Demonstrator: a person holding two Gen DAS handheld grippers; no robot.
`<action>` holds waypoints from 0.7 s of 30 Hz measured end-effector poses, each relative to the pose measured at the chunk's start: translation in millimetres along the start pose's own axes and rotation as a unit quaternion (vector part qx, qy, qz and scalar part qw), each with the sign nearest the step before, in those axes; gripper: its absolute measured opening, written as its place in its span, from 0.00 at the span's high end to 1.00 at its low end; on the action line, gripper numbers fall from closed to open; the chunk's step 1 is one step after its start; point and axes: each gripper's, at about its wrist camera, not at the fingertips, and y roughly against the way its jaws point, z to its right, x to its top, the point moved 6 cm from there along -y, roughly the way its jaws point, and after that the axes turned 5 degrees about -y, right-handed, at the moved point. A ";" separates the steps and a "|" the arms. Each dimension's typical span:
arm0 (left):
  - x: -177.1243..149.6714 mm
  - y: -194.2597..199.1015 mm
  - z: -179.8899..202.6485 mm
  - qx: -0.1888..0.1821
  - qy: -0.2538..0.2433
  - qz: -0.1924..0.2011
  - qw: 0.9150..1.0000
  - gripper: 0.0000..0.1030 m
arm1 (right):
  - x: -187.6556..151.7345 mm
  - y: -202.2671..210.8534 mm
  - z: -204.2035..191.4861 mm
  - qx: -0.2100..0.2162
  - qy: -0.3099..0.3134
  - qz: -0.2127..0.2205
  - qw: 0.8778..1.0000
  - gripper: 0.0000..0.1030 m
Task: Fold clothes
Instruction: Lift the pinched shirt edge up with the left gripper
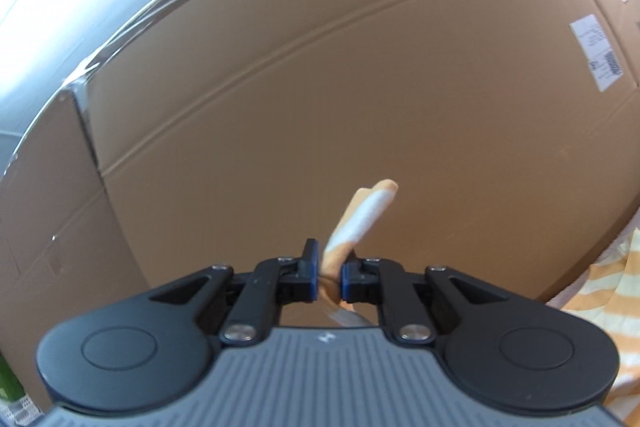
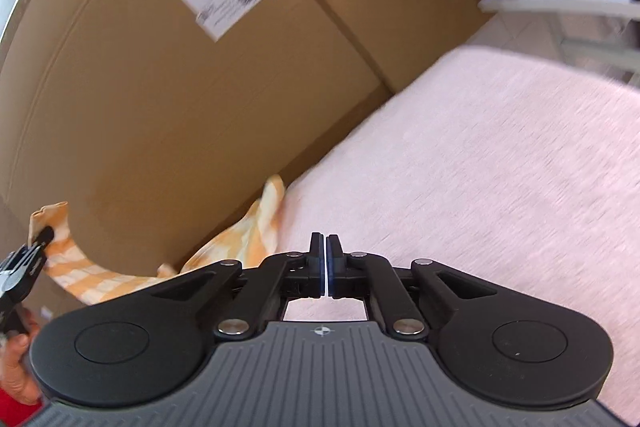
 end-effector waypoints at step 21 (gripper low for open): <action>-92.2 -4.7 -31.1 0.036 0.102 -0.060 0.992 0.87 | -37.8 -31.1 -87.4 -0.071 0.297 -0.048 0.951 0.83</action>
